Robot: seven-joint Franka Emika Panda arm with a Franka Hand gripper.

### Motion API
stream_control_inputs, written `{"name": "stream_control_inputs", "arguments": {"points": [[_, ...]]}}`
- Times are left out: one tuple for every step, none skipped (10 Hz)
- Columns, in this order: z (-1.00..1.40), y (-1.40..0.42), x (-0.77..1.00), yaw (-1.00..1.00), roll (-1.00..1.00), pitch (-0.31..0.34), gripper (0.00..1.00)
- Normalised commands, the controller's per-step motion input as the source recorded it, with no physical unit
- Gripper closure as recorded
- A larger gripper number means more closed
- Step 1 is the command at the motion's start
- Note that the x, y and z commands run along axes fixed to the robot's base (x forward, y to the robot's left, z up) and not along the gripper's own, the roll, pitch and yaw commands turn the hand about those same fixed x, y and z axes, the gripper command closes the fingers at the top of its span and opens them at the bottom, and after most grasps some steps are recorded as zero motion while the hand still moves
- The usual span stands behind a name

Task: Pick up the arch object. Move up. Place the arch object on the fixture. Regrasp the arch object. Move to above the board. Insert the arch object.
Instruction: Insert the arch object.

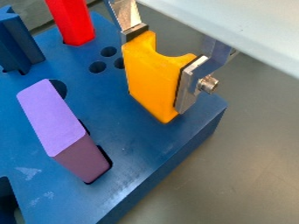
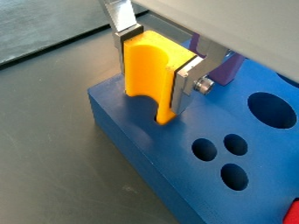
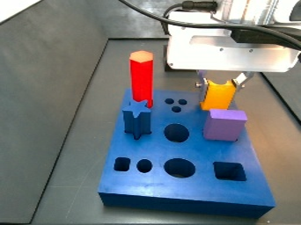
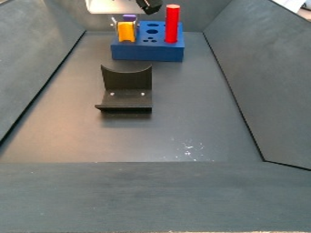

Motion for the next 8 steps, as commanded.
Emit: {"name": "stream_control_inputs", "arguments": {"points": [[-1.00, 0.00, -0.14, 0.15, 0.13, -0.061, 1.00], [-0.96, 0.09, -0.18, 0.22, 0.20, -0.099, 1.00], [-0.97, 0.06, -0.16, 0.21, 0.19, -0.101, 1.00], [-1.00, 0.00, -0.11, 0.16, 0.16, -0.084, 1.00], [-1.00, 0.00, -0.07, 0.11, 0.15, -0.071, 1.00], [-0.73, -0.03, -0.17, 0.00, 0.06, -0.206, 1.00], [-0.08, 0.00, 0.00, 0.00, -0.06, -0.063, 1.00], [0.00, 0.00, 0.00, 0.00, 0.00, 0.000, 1.00]]}}
